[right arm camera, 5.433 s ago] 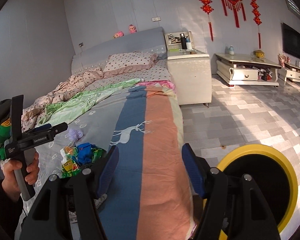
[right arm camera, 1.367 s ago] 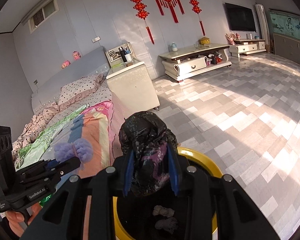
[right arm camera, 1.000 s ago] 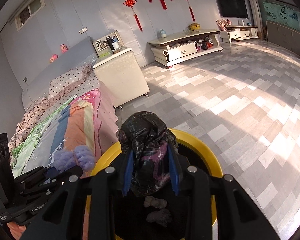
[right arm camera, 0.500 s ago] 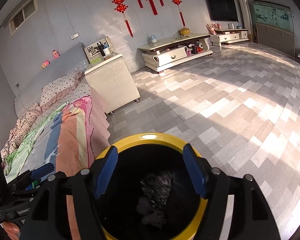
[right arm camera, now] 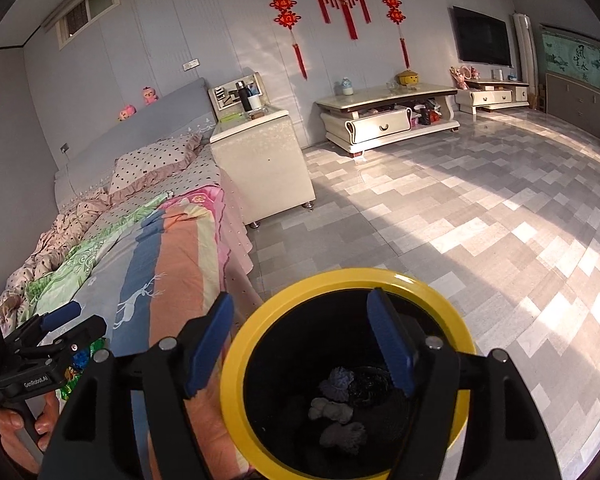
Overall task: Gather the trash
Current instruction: 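Carry both items over the yellow bin and open both tools to drop them, then grasp the white cloth with the left tool while the right tool grasps the printed wrapper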
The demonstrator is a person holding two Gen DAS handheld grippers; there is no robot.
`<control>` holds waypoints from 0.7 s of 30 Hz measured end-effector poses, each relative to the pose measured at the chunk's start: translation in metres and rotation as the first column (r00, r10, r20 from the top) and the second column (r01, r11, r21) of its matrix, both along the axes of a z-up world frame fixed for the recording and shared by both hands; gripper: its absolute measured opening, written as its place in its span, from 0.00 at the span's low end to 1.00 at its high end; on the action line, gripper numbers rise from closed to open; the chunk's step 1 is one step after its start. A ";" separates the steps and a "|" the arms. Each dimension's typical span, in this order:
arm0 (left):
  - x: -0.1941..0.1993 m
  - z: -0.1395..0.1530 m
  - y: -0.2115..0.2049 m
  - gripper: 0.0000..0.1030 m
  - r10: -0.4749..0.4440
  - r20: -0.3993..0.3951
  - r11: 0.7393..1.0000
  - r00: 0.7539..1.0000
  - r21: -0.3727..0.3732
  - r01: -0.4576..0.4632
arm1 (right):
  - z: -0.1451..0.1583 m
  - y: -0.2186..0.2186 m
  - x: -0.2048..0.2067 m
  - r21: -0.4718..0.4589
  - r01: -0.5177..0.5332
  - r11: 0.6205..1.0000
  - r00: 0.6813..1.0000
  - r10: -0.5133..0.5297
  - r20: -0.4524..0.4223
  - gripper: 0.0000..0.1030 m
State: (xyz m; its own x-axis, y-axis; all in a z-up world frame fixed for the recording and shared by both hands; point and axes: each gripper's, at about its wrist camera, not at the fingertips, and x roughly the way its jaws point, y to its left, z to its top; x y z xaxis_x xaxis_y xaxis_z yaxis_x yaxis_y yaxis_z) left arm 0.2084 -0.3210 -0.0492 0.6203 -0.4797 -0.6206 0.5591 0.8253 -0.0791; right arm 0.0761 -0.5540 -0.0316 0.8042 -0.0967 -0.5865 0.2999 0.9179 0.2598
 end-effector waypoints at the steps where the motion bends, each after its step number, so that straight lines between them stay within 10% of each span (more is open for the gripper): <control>1: 0.001 0.001 0.011 0.88 0.017 0.006 1.000 1.000 0.003 -0.017 | 0.002 0.007 0.002 0.000 -0.016 1.000 1.000 0.016 0.003 0.64; 10: 0.016 0.002 0.123 0.88 0.196 0.019 0.980 0.980 0.018 -0.196 | 0.020 0.084 0.026 -0.027 -0.178 0.984 0.984 0.178 0.012 0.65; 21: 0.037 -0.018 0.259 0.88 0.432 0.004 0.901 0.902 0.048 -0.432 | 0.003 0.180 0.055 0.000 -0.367 0.930 0.930 0.366 -0.036 0.65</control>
State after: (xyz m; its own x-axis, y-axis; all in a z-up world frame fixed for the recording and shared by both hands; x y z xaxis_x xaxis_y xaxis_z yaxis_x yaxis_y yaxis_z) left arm 0.2455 -0.0616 -0.0670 0.7558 -0.1361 -0.6405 0.1461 0.9885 -0.0377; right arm 0.1312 -0.3745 -0.0285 0.7634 0.1968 -0.6152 -0.0491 0.9674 0.2485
